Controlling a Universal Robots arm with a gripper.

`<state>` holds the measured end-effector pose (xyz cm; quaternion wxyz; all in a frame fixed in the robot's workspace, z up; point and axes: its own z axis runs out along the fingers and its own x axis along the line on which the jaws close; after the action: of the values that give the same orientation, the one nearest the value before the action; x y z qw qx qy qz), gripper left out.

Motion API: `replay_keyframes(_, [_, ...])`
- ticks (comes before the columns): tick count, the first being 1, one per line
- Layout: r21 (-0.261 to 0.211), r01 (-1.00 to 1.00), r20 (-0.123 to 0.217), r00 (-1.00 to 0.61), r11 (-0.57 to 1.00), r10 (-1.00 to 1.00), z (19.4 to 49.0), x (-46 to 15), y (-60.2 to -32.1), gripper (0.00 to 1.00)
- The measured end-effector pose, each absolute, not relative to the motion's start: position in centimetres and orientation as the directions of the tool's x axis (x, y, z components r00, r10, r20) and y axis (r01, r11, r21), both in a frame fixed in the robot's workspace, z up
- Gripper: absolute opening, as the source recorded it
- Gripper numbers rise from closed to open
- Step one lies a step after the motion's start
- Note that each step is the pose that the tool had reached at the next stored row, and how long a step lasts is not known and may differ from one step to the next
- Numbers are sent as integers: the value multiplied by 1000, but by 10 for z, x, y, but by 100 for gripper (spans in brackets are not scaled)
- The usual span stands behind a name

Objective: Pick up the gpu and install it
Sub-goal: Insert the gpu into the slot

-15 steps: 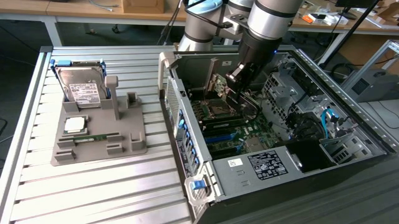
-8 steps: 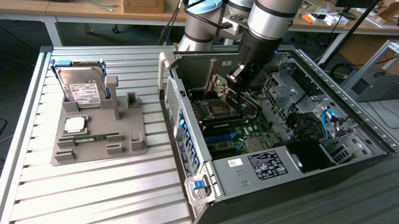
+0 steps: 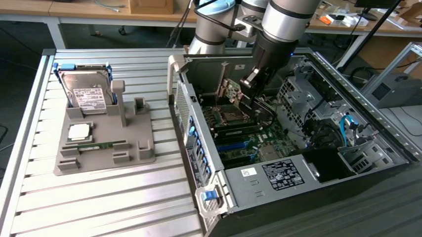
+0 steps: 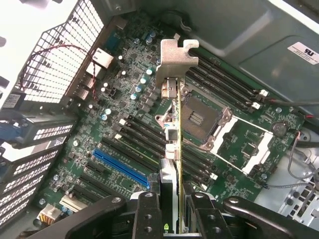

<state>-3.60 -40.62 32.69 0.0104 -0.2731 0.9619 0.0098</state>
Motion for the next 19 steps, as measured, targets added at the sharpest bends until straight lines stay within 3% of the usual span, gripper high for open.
replay_keyframes(19, [13, -589, -25, -808, 808, -589, 327, -36, -406, 27])
